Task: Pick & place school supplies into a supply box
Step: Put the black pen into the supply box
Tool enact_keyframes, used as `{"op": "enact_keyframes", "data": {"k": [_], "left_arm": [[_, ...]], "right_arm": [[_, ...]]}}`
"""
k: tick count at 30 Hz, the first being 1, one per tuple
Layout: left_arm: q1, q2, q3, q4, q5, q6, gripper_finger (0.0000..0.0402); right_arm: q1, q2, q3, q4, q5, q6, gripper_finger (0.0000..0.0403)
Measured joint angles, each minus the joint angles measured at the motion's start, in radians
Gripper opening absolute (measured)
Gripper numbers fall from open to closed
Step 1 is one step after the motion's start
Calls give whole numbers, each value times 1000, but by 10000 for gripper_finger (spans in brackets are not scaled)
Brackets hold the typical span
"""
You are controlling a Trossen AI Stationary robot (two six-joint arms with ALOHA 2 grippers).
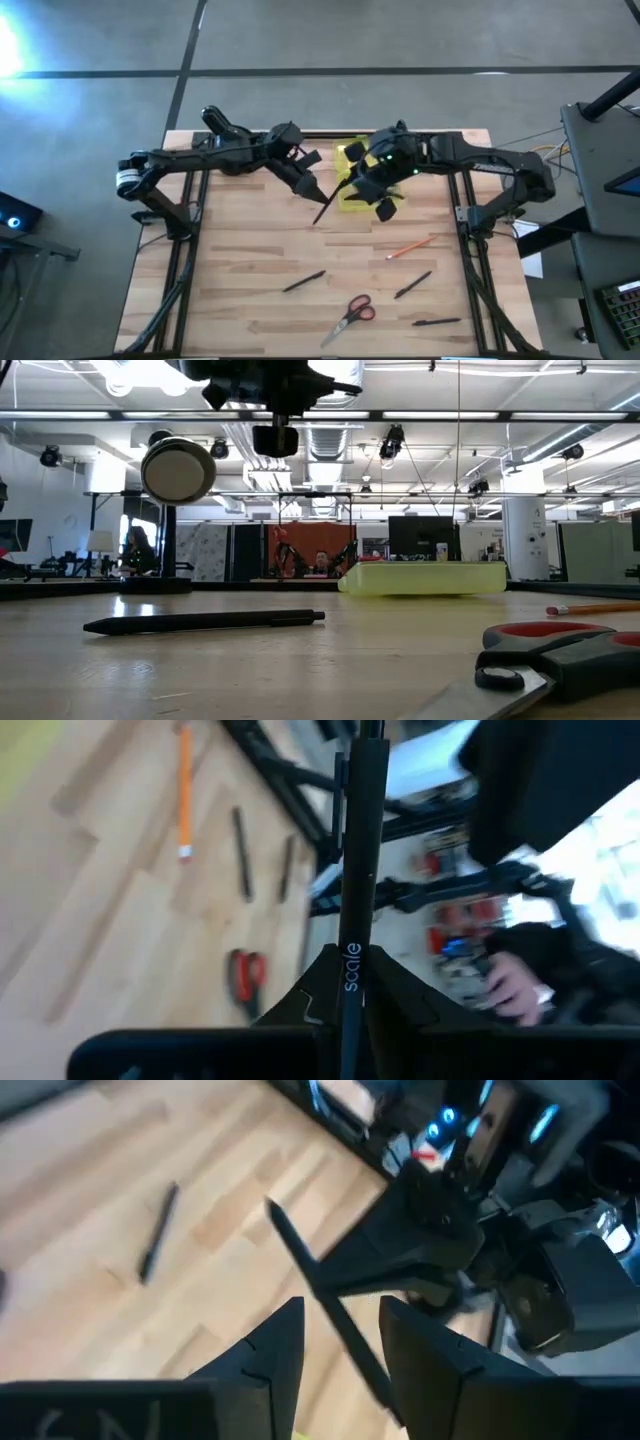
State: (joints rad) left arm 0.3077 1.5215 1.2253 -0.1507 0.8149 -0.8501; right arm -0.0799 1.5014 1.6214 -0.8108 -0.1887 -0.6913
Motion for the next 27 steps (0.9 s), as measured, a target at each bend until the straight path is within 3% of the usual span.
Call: {"op": "enact_keyframes", "data": {"k": [6,10,18,27], "left_arm": [[0,0,-138,376,62,-261,11],[0,0,-214,507,68,-357,11],[0,0,-284,685,68,-471,12],[0,0,-262,713,67,-492,12]], "right_arm": [[44,59,58,-28,79,-155,108],[57,83,84,-75,121,-212,103],[63,91,89,-119,143,-280,98],[67,102,87,-87,177,-323,93]]}}
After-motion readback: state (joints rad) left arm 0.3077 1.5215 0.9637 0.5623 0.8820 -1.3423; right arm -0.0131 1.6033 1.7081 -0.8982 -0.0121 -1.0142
